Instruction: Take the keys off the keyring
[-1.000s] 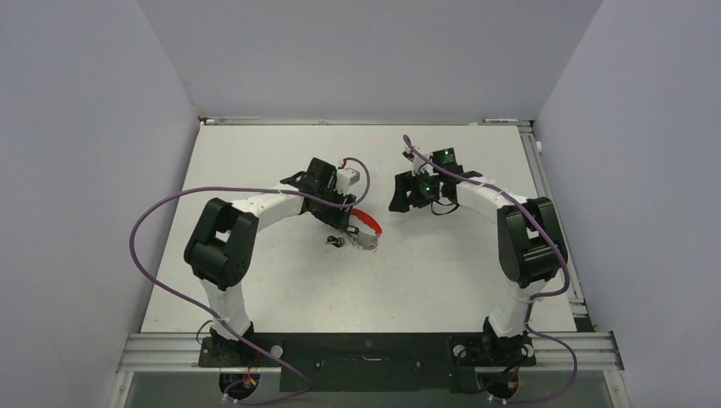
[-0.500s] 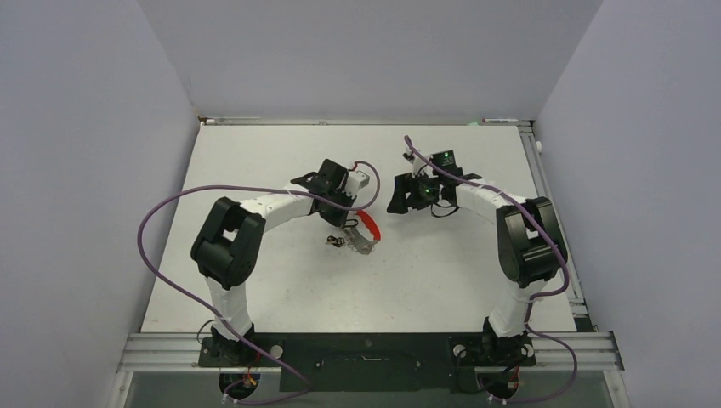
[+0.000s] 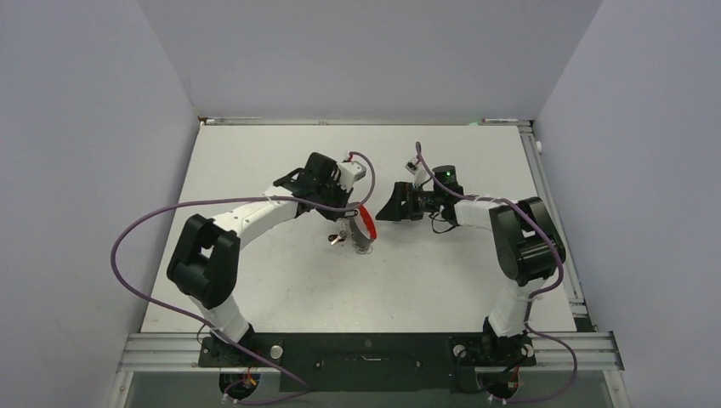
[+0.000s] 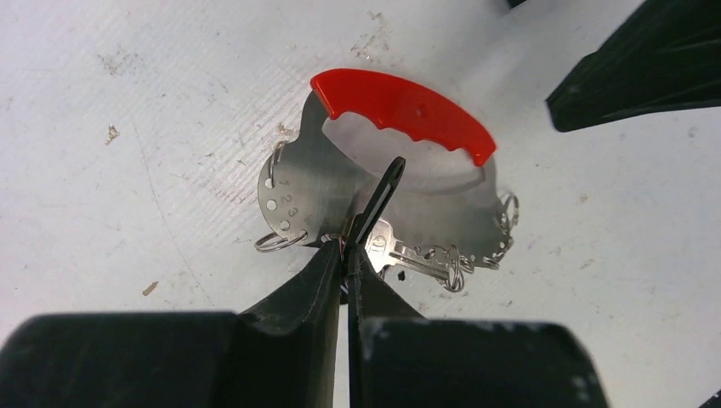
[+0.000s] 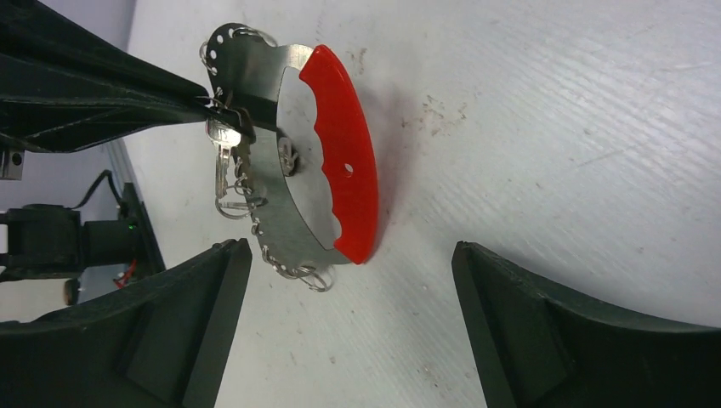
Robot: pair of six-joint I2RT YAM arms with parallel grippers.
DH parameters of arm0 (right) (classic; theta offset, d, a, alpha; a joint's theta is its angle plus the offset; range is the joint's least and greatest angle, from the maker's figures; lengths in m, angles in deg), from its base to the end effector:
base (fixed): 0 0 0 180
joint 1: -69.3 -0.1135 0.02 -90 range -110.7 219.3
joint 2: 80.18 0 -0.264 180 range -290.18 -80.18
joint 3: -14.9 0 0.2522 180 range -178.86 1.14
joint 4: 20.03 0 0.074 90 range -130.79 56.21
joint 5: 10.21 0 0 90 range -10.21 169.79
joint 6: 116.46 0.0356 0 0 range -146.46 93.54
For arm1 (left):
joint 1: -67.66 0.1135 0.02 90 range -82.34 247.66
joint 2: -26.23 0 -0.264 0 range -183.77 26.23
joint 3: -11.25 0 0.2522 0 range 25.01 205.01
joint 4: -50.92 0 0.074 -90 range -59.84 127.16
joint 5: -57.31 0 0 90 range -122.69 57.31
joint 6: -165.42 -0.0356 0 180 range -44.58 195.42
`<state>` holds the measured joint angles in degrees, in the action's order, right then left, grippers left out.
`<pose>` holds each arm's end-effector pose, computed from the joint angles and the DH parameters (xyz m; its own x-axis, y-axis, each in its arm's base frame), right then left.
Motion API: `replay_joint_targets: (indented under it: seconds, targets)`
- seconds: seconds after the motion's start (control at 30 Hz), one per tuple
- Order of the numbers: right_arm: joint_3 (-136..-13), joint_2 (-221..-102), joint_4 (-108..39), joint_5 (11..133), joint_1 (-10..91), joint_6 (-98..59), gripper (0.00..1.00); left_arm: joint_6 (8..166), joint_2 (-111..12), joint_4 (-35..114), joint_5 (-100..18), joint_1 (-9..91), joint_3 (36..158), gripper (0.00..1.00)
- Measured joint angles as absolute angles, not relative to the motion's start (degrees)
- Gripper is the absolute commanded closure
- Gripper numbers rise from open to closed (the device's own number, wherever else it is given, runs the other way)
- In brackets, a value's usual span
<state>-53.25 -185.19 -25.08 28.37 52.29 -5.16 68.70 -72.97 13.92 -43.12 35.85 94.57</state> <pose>0.3378 0.1324 0.1529 -0.8635 -0.0273 -0.5037 -0.4563 0.4680 0.7568 0.3115 -0.2008 0.2182 -0.6014 0.5085 -0.6162 0.6863 0.7236 -0.0727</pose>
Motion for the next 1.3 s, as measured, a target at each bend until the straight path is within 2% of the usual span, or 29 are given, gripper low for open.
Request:
replay_joint_targets:
  seconds: [0.27, 0.63, 0.73, 0.87, 0.97, 1.3]
  targets:
    - [-48.88, -189.23, -8.67, 23.76, 52.05, 4.72, 0.04, 69.18, -69.15, 16.78, -49.88, 38.67, 92.19, 1.0]
    - [-49.12, -197.69, 11.75, 20.37, 49.05, 11.91, 0.04, 69.09, -69.15, 18.53, -54.38, 39.76, 90.05, 1.0]
    - [-50.21, -199.55, 15.2, 19.87, 47.98, 13.59, 0.1, 69.09, -69.15, 19.1, -54.69, 40.09, 89.72, 1.0]
    - [-50.19, -202.81, 24.49, 18.69, 47.39, 20.92, 0.29, 69.16, -69.13, 20.06, -55.26, 40.88, 89.11, 1.0]
    - [-48.84, -204.86, 31.77, 18.04, 47.5, 28.06, 0.39, 69.33, -69.13, 20.65, -55.58, 41.97, 88.71, 1.0]
    - [-47.44, -206.98, 45.47, 17.2, 46.78, 42.18, 0.47, 72.07, -69.13, 23.34, -57.99, 44.64, 87.31, 1.0]
